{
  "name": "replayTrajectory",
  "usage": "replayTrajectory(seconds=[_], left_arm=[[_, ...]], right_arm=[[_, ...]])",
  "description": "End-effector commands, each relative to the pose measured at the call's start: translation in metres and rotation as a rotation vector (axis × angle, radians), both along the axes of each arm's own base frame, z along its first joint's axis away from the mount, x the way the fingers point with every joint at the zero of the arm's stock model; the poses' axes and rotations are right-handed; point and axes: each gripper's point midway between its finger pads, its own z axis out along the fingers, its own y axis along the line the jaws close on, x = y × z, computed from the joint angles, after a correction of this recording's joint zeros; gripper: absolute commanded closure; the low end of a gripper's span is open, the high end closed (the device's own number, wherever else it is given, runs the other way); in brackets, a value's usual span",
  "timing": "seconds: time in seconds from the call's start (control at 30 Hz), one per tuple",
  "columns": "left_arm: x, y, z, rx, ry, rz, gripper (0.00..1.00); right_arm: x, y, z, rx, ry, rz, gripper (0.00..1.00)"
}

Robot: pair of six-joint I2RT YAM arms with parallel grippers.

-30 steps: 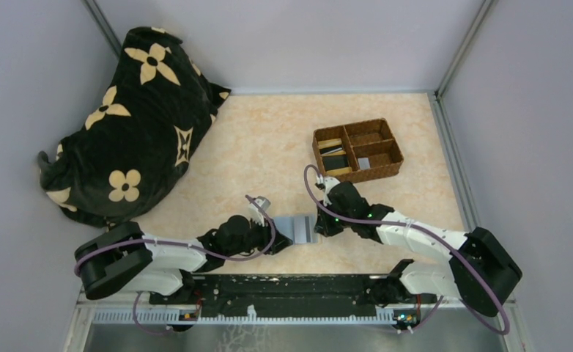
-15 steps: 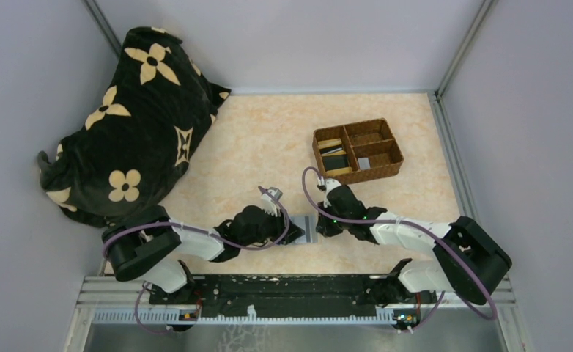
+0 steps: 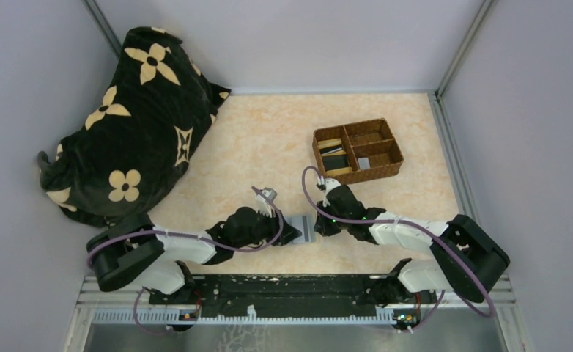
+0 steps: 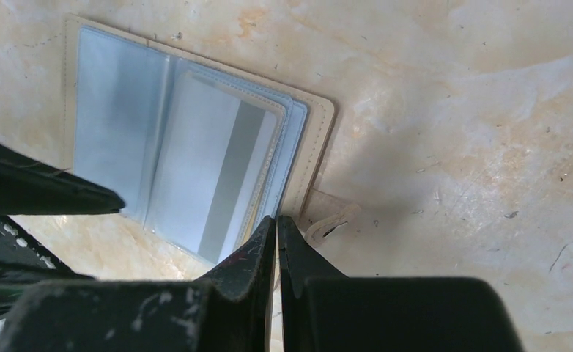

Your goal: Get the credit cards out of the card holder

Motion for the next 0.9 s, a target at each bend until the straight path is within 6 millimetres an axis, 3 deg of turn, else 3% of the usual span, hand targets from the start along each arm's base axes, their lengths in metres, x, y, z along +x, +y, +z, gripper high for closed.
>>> replayTrajectory(seconds=[0.0,0.17,0.67,0.87], left_arm=[[0.005,0.014,0.008,0.014,-0.03,0.046,0.53],[0.005,0.022,-0.001,0.042,-0.025,0.064,0.52],[0.008,-0.005,-0.02,0.04,0.025,0.008,0.52],[0.005,-0.016,-0.011,-0.027,0.035,-0.022,0.53]], right_arm=[[0.002,0.005,0.0,0.01,-0.009,0.001,0.95],[0.0,0.007,-0.002,0.023,0.003,0.008,0.95],[-0.002,0.009,-0.001,0.028,0.009,0.016,0.96],[-0.004,0.01,-0.006,0.033,0.023,0.025,0.96]])
